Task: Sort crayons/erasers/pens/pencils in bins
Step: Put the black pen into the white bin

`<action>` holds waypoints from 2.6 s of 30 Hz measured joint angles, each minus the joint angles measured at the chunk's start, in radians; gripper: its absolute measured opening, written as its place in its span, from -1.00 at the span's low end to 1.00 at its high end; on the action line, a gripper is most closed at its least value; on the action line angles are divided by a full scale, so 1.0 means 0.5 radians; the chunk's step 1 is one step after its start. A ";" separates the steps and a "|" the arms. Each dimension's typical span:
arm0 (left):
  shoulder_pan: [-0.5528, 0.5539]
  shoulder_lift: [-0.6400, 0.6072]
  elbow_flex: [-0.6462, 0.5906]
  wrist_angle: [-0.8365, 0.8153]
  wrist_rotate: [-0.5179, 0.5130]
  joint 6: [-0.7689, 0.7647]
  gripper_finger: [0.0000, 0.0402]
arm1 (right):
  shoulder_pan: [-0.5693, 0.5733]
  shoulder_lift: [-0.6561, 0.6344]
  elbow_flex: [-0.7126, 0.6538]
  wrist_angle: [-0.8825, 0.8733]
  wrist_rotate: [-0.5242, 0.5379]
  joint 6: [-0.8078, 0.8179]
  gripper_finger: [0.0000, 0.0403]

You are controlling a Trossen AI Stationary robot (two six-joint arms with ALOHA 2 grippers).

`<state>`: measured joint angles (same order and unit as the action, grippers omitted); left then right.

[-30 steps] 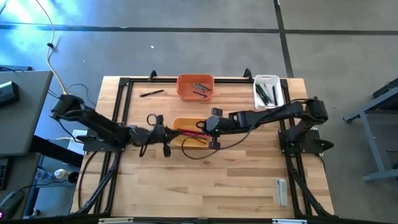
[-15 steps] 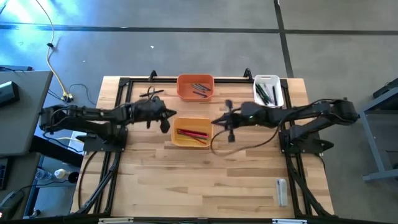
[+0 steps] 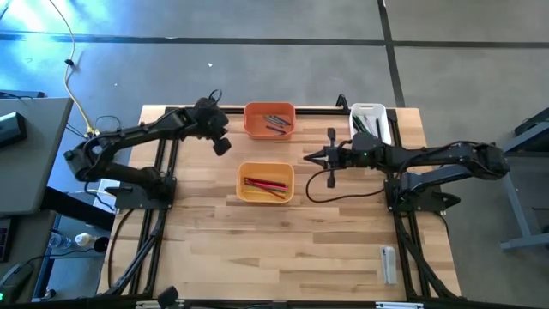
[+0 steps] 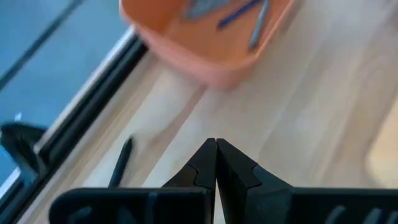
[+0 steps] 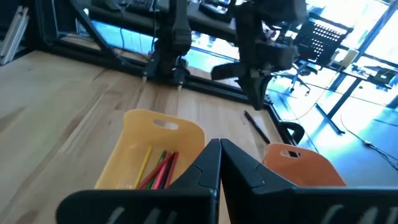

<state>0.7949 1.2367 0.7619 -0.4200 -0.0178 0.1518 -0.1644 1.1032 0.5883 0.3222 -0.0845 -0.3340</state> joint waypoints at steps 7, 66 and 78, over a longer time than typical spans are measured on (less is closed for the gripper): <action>0.227 0.360 0.079 -0.139 0.001 0.216 -1.00 | 0.003 -0.008 0.000 -0.053 -0.005 -0.011 -1.00; 0.530 1.421 0.954 -0.643 -0.176 0.795 -0.17 | 0.003 -0.007 0.000 -0.150 -0.004 0.039 -1.00; 0.496 1.471 0.971 -0.681 -0.059 0.938 -0.67 | 0.003 -0.006 0.001 -0.147 -0.004 0.039 -1.00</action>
<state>1.0430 1.9720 1.2476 -0.7607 -0.0475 0.6209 -0.1631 1.1000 0.5888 0.2489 -0.0864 -0.3145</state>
